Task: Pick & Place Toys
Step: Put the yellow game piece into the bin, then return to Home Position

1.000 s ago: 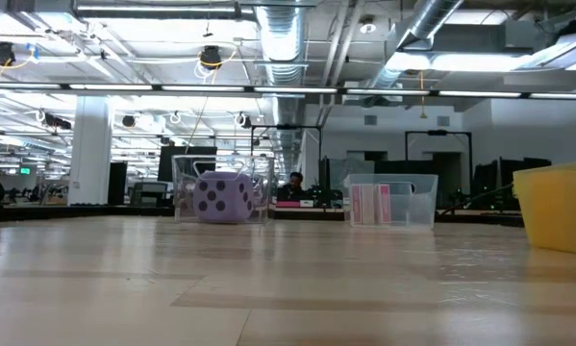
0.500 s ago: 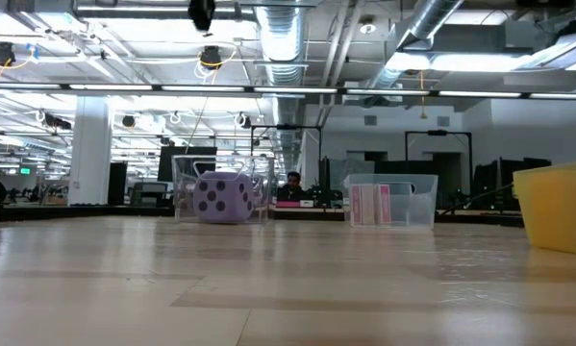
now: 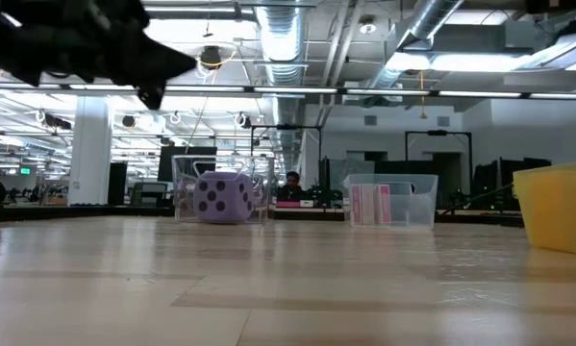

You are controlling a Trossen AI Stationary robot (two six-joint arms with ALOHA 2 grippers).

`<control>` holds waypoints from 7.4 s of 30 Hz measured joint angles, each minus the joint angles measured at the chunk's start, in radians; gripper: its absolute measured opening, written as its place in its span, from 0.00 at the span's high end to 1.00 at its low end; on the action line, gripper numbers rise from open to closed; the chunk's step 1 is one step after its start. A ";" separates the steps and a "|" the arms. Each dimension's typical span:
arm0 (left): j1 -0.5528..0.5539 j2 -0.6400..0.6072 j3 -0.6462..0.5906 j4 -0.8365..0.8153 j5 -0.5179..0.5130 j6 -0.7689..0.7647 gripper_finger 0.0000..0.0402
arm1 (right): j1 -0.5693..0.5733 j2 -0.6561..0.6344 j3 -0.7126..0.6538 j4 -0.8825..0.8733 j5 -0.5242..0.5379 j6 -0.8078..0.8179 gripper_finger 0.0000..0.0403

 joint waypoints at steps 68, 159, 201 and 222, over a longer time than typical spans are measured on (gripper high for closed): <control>0.000 -0.852 -0.127 -0.822 -0.108 0.047 0.99 | 0.445 0.099 -0.304 0.001 -0.079 -0.100 0.78; 0.000 -0.852 -0.127 -0.761 -0.109 0.047 0.99 | -0.375 -0.935 -1.151 1.155 -0.036 -1.132 1.00; 0.000 -0.852 -0.127 -0.762 -0.105 0.047 0.99 | -0.378 -1.033 -1.186 1.079 -0.079 -1.237 1.00; 0.000 -0.852 -0.127 -0.762 -0.108 0.047 0.99 | -0.378 -1.033 -1.187 1.079 -0.079 -1.237 1.00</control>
